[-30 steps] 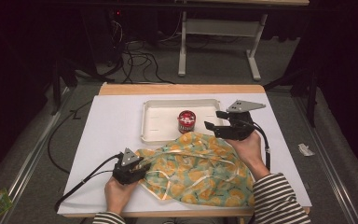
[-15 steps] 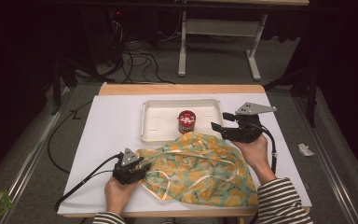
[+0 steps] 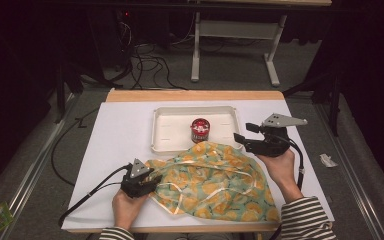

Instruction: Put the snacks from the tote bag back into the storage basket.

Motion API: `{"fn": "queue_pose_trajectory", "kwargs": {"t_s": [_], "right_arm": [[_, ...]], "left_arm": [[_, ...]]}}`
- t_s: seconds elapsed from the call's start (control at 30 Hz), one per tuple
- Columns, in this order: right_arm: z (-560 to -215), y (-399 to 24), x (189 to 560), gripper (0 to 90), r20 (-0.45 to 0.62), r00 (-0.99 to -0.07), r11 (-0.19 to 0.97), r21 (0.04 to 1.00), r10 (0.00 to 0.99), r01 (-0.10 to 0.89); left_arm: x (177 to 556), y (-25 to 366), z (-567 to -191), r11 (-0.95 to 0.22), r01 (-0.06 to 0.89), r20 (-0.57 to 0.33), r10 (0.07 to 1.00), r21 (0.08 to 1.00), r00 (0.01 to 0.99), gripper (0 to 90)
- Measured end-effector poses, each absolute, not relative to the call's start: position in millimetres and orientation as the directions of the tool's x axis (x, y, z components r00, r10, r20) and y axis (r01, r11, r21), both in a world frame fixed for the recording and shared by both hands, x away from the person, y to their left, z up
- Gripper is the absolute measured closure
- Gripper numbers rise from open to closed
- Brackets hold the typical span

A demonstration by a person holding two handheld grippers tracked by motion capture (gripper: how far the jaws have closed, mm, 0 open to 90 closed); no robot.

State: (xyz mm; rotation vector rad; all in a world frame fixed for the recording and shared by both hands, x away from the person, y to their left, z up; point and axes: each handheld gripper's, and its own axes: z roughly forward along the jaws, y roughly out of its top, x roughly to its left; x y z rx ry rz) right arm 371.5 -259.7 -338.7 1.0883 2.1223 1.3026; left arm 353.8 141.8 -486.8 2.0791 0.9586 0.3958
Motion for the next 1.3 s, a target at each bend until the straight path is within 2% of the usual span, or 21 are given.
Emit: {"fn": "queue_pose_trajectory", "kwargs": {"t_s": [1.3], "right_arm": [[-352.9, -285.8, 338.5, 40.7, 0.073, -0.568, 0.204, 0.89, 0.82, 0.408]], "left_arm": [[353.5, 141.9, -486.7, -0.397, 0.497, -0.042, 0.748, 0.772, 0.663, 53.9]]}}
